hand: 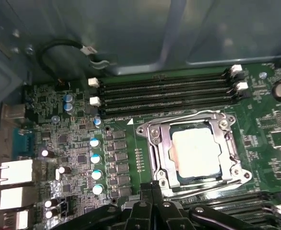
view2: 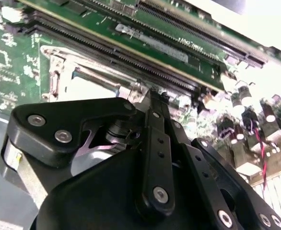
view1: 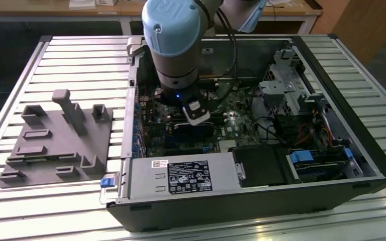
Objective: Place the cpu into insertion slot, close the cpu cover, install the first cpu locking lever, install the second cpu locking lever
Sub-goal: 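Install the second cpu locking lever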
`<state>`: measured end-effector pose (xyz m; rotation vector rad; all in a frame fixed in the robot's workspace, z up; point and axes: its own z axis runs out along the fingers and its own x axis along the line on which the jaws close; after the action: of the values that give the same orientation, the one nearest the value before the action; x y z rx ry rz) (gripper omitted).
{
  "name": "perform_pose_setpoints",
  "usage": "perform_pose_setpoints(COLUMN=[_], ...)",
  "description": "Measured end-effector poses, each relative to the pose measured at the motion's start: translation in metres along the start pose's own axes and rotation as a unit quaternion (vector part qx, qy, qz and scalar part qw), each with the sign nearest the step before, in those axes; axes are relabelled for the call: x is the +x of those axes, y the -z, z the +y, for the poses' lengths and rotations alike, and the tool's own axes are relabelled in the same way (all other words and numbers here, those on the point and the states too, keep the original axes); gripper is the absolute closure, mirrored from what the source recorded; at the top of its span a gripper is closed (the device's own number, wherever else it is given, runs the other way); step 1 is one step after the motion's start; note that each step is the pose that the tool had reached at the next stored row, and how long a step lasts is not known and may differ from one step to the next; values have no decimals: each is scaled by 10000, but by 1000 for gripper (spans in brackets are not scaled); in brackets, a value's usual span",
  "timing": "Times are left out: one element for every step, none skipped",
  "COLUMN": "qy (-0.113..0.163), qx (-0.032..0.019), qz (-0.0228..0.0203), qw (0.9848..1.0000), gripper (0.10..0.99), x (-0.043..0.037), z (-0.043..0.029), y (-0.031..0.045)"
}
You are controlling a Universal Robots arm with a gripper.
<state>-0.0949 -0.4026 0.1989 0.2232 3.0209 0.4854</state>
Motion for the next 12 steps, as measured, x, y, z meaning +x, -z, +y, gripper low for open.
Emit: perform_pose_setpoints(qy=[0, 0, 1, 1, 2, 4, 6, 9, 12, 15, 17, 19], qx=[2, 5, 10, 17, 24, 43, 64, 93, 145, 219, 303, 389], qz=[0, -1, -1, -2, -4, -6, -9, -14, -21, -32, -44, -58], qw=[10000, 10000, 10000, 10000, 10000, 10000, 10000, 10000, 9999, 9998, 9995, 9992], gripper=[980, 980, 980, 980, 980, 980, 980, 980, 980, 980, 980, 980], x=[-1, -3, -5, -6, -7, -8, -9, -10, -10, -10, -10, -12], z=[9, 19, 31, 42, 54, 68, 77, 85, 90, 93, 95, 97], y=[26, 55, 89, 118, 148, 182, 203, 217, 227, 232, 235, 238])
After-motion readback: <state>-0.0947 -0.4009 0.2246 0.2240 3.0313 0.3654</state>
